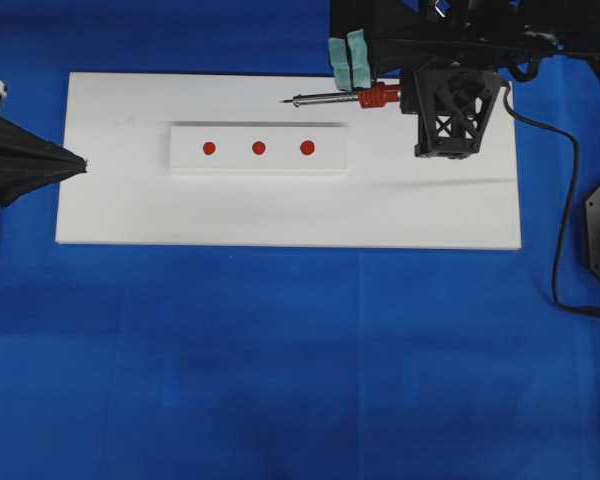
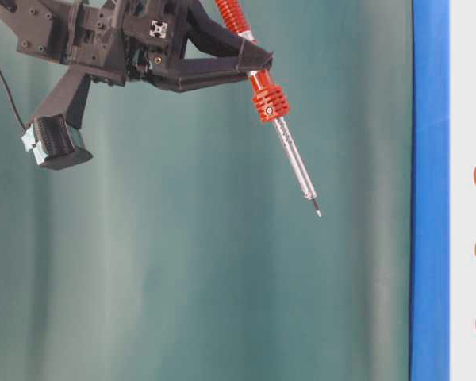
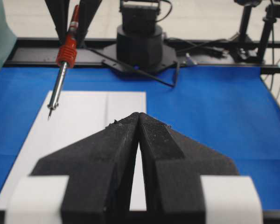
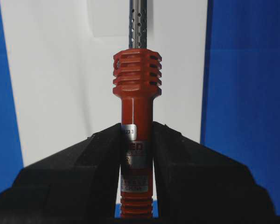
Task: Touch the tip of the soldering iron to the mark.
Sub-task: 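Raise the iron tip with the right gripper away from the strip, then lower the iron tip with the right gripper onto the middle red dot again, then lift the iron with the right gripper and shift it rightward, then lower the iron tip with the right gripper onto the right red dot, then raise the iron tip with the right gripper off the right dot, then carry the iron with the right gripper back down onto the blue surface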
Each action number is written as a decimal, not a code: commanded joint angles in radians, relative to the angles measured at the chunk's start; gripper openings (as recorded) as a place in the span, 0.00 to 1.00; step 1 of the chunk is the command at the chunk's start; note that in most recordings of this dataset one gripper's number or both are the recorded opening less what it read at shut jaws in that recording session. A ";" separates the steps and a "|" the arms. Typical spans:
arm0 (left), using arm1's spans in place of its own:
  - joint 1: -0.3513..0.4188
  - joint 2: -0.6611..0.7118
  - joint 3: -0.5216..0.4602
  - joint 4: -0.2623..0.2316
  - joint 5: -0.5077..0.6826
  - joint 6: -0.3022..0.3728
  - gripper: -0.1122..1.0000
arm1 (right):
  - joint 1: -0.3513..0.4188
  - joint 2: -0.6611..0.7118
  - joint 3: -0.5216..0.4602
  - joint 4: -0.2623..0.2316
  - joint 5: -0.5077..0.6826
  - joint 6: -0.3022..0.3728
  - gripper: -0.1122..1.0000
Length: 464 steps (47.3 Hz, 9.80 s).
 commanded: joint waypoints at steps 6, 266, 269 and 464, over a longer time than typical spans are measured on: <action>-0.003 0.003 -0.011 0.002 -0.005 0.002 0.12 | 0.003 -0.021 -0.009 -0.002 -0.014 0.003 0.16; -0.003 -0.009 -0.002 0.002 0.008 -0.002 0.12 | -0.025 0.032 0.356 -0.021 -0.357 0.029 0.16; -0.003 -0.008 -0.002 0.002 0.006 -0.002 0.12 | -0.025 0.035 0.357 -0.021 -0.367 0.029 0.16; -0.002 -0.008 -0.002 0.002 -0.018 -0.005 0.12 | 0.514 -0.081 0.124 -0.060 -0.120 0.571 0.16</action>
